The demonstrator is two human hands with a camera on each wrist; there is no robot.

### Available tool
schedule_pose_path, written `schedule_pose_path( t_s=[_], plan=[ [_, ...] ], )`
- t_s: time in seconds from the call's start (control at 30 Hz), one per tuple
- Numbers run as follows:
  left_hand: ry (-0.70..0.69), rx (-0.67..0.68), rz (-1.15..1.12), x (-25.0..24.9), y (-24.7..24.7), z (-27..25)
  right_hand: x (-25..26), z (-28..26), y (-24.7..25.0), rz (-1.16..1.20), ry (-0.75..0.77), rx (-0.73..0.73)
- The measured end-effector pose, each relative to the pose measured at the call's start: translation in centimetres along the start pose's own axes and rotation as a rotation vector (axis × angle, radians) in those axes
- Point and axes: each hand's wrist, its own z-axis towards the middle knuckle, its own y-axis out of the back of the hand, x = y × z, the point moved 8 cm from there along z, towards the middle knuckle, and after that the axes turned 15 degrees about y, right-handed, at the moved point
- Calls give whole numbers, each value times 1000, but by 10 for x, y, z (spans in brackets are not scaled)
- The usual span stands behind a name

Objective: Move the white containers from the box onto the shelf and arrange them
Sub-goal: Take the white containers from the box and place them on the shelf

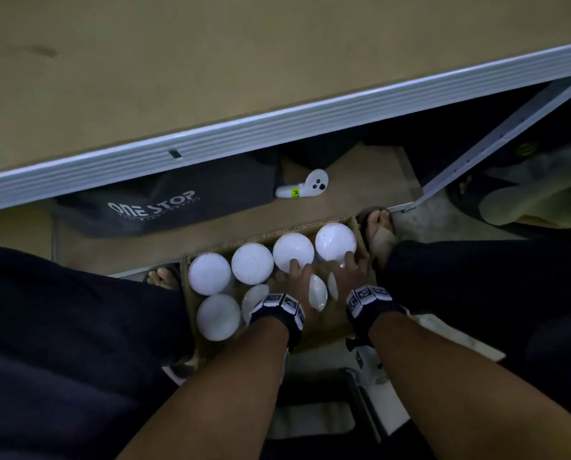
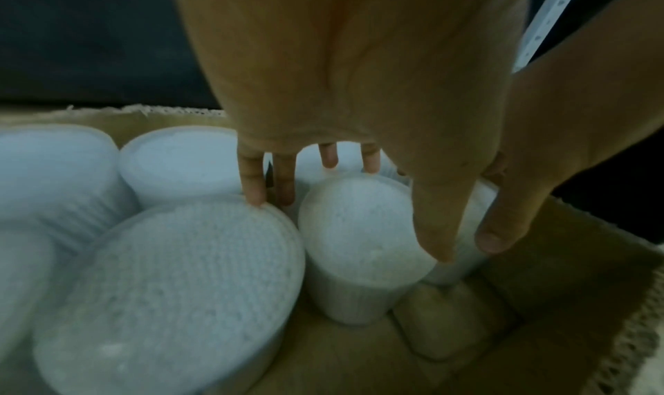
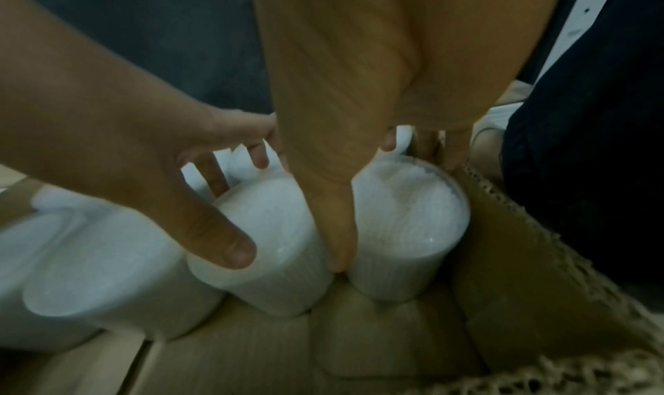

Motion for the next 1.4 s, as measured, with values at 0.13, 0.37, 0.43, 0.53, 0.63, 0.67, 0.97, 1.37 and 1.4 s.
schedule_pose_path(
  t_s=[0.13,0.37,0.43,0.53,0.63,0.67,0.97,1.37,1.4],
  plan=[
    [43,-46,-82,-2,-8,10,0,6,-5,51,-28,6],
    [39,-76,-59,-8,-10,3,4,0,5,47,-4,-8],
    [37,-76,-62,-10,-11,7,1,-1,4,64,-25,28],
    [50,-24,-104,-10,-17,11,-1,-6,6,103,-29,55],
    [31,-18,-65,-7,1,-6,3,-11,19,109,9,91],
    [8,9,-60,-8,5,-9,3,-14,25,105,20,102],
    [-41,38,-101,0,67,-39,11,-49,109,166,55,123],
    [-128,-209,-155,13,211,-103,31,-91,242,88,60,-116],
    [-130,-219,-162,16,224,-112,36,-97,256,71,70,-134]
  ],
)
